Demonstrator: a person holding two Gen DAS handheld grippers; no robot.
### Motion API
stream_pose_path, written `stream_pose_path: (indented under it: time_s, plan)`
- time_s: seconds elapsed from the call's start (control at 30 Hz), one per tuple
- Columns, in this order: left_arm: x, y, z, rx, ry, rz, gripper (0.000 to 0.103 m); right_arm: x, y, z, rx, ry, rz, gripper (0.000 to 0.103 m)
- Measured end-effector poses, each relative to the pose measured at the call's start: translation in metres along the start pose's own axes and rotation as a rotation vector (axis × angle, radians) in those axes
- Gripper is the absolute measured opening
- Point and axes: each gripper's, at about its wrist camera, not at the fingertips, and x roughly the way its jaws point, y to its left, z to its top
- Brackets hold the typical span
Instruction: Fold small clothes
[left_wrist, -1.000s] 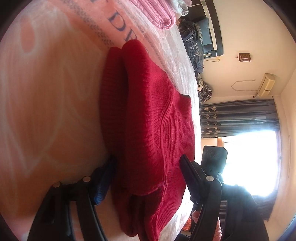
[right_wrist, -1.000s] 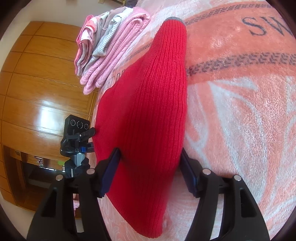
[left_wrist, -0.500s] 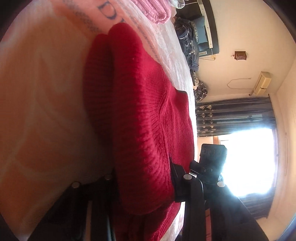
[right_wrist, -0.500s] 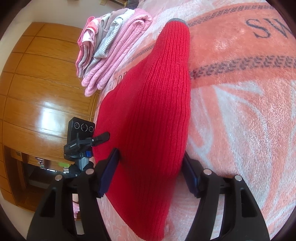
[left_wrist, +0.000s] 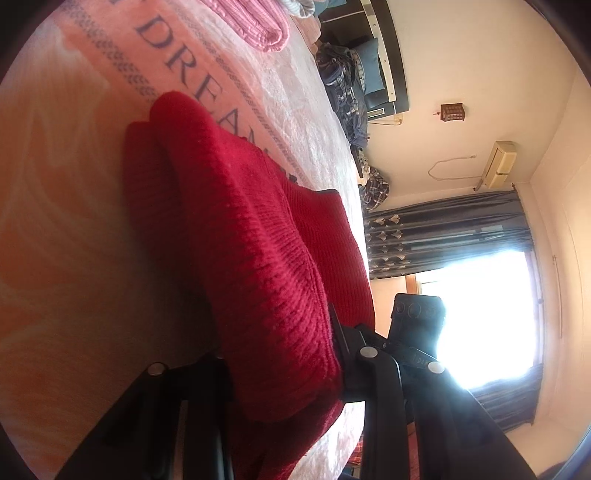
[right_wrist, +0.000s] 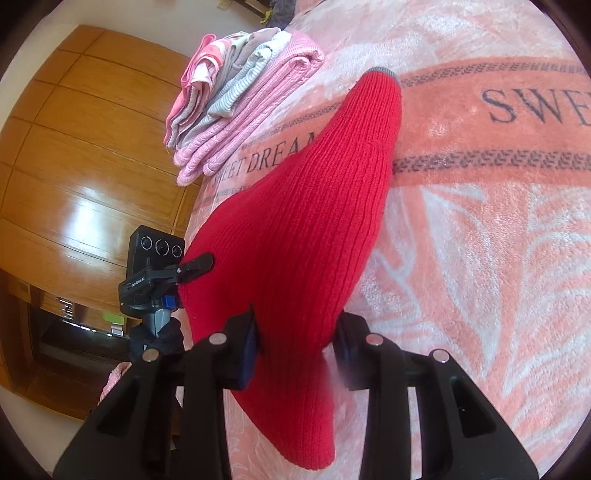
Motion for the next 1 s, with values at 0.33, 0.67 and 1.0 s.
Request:
stream_pose_path:
  time_s: [0.33,0.67,1.0]
  plan:
    - [0.077,-0.096,-0.066,0.073,0.095,-0.104,0.030,-0.147,0.004,-0.069,-0.029,-0.068,-0.096,0.032]
    - [0.162,-0.105,-0.145,0.151,0.137,0.125,0.030,-0.175,-0.093,-0.129,0.117,-0.045,-0.143,0.033]
    - [0.173,-0.079,-0.163,0.140,0.215,0.238,0.054,-0.180,-0.122,-0.177,0.160,-0.005,-0.070,0.055]
